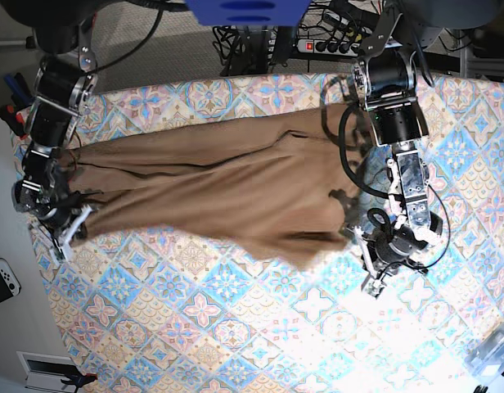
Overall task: Layout the t-shirt on the table in an organized manner, then fold the t-shirt properly
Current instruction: 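Grasp the shirt's loose corner with the left gripper, then fold the grasped corner over the shirt body toward the right gripper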
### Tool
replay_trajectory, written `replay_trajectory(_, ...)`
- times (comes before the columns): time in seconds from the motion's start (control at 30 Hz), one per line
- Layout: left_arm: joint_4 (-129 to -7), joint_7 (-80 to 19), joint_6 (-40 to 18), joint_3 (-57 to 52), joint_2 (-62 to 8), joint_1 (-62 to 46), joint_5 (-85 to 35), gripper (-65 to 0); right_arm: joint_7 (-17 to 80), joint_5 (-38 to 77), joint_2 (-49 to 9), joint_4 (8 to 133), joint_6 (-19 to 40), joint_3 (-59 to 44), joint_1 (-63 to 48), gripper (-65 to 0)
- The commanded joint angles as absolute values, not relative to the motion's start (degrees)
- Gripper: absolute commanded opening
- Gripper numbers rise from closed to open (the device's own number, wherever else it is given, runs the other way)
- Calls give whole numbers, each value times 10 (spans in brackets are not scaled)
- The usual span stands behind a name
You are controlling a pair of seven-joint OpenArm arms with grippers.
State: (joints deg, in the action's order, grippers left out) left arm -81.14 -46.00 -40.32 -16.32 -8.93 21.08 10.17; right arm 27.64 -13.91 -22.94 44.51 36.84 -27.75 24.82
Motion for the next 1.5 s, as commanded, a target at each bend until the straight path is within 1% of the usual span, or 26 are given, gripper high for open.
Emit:
replay_trajectory(0.0, -827, -465, -400, -164, -93, 221, 98, -650, 260, -125, -241, 457, 370, -283, 269, -650)
replay_trajectory(0.1, -842, -495, -400, -162, -93, 218, 99, -650, 260, -125, -241, 457, 371, -284, 269, -650)
replay_trajectory(0.2, -881, -522, -400, -164, -93, 203, 98, -650, 260, -124, -241, 457, 371, -284, 269, -650)
replay_trajectory(0.43, -960, -526, -400, -161, -89, 144, 98, -650, 260, -122, -241, 457, 371, -284, 269, -650)
replay_trajectory(0.63, -961, -524, -400, -163, -88, 147, 98, -650, 260, -123, -241, 465, 371, -284, 245, -650)
replay_trajectory(0.73, -959, -523, -400, -160, -86, 179, 101, -650, 260, -124, -241, 491, 371, -284, 241, -650)
replay_trajectory(0.77, -948, -523, -400, -160, -76, 192, 103, -642, 261, -124, -241, 498, 371, -284, 240, -650)
replay_trajectory(0.83, -914, -521, -400, -160, -67, 225, 104, -518, 262, -125, -241, 501, 371, -284, 240, -650)
replay_trajectory(0.9, -866, -509, -400, -160, -64, 262, 105, -418, 271, -125, -241, 502, 371, -284, 240, -650)
replay_trajectory(0.93, -832, -497, -400, -159, -64, 280, 105, -374, 280, -125, -241, 503, 371, -284, 240, -650)
replay_trajectory(0.97, -802, -484, -400, -159, -64, 294, 105, -350, 286, -125, -241, 504, 371, -284, 240, -650)
replay_trajectory(1.03, -742, -453, -400, -145, -64, 324, 105, -344, 292, -125, -241, 504, 371, -284, 240, -650)
replay_trajectory(1.2, -595, -382, -400, -54, -68, 376, 105, -357, 292, -125, -241, 504, 371, -282, 240, -650)
replay_trajectory(1.37, -522, -332, -400, -38, -64, 401, 105, -359, 292, -125, -240, 504, 371, -282, 240, -650)
replay_trajectory(1.47, -472, -318, -400, -9, -64, 420, 104, -357, 292, -125, -240, 504, 371, -282, 230, -650)
